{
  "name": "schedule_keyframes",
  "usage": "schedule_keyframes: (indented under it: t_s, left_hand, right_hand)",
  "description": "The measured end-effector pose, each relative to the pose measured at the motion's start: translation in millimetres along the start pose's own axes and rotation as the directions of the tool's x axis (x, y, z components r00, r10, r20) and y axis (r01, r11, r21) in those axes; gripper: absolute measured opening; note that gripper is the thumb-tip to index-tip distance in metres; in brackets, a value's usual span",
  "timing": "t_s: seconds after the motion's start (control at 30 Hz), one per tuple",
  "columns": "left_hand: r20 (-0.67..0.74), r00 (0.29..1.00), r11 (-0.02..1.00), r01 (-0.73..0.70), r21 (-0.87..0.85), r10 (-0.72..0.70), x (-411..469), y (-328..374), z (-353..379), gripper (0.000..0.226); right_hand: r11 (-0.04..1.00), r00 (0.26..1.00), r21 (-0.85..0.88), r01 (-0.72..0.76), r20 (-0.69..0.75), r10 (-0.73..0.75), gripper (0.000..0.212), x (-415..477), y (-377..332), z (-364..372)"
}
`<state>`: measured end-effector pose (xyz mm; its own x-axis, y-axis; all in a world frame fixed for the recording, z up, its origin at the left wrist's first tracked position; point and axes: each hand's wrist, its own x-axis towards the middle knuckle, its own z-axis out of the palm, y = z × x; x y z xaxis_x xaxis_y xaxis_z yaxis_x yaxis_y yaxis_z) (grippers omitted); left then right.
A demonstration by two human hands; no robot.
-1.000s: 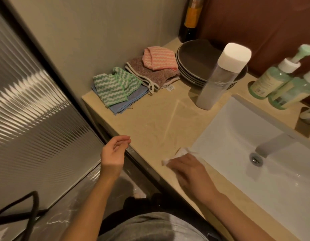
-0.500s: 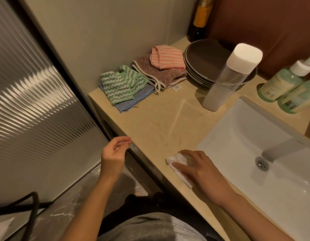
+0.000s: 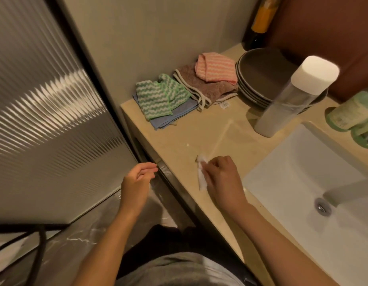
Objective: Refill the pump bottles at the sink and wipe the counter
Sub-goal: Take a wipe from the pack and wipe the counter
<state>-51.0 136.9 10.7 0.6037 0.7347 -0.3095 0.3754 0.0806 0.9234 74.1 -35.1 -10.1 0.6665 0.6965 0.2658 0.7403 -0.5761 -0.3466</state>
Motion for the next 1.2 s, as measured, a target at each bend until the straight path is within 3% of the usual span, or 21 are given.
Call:
schedule_keyframes:
  t_s: [0.17, 0.27, 0.47, 0.6, 0.73, 0.83, 0.93, 1.07, 1.2]
  left_hand:
    - [0.032, 0.999, 1.000, 0.008, 0.000, -0.008, 3, 1, 1, 0.025]
    - [0.045, 0.999, 1.000, 0.002, 0.006, -0.002, 4, 1, 0, 0.025]
    - [0.067, 0.997, 1.000, 0.023, -0.007, -0.022, 6, 1, 2, 0.025]
    - [0.103, 0.994, 0.999, 0.030, 0.010, -0.031, 3, 1, 7, 0.022]
    - [0.117, 0.992, 0.999, 0.048, 0.020, -0.050, -1, 0, 12, 0.021]
    - [0.106, 0.992, 0.997, 0.070, 0.024, -0.072, -3, -3, 16, 0.020]
    - [0.093, 0.992, 0.997, 0.081, 0.008, -0.081, -6, -6, 23, 0.017]
    - [0.077, 0.992, 0.994, 0.100, -0.037, -0.097, -11, -13, 33, 0.013]
    - [0.059, 0.991, 0.990, 0.123, -0.067, -0.119, -10, -22, 39, 0.013]
  right_hand:
    - [0.942, 0.931, 0.069, 0.329, 0.144, -0.336, 0.026, -46, -14, -10]
    - [0.922, 0.911, 0.098, 0.375, 0.143, -0.386, 0.031, -72, 10, -25]
    - [0.994, 0.994, -0.036, 0.099, 0.058, -0.097, 0.026, -62, 55, -50]
    - [0.983, 0.986, -0.083, -0.161, -0.049, 0.157, 0.024, -35, 49, -35]
    - [0.992, 0.991, 0.012, -0.123, -0.056, 0.124, 0.016, -31, 9, -16]
    - [0.997, 1.000, 0.071, -0.011, 0.023, 0.010, 0.027, -50, -13, -17]
    - [0.991, 0.995, 0.130, 0.005, 0.094, -0.017, 0.025, -85, -10, -25]
    - [0.986, 0.996, 0.148, -0.075, 0.059, 0.067, 0.023, -139, 11, -49]
    - [0.943, 0.945, 0.074, -0.324, -0.030, 0.327, 0.033, -174, 24, -72]
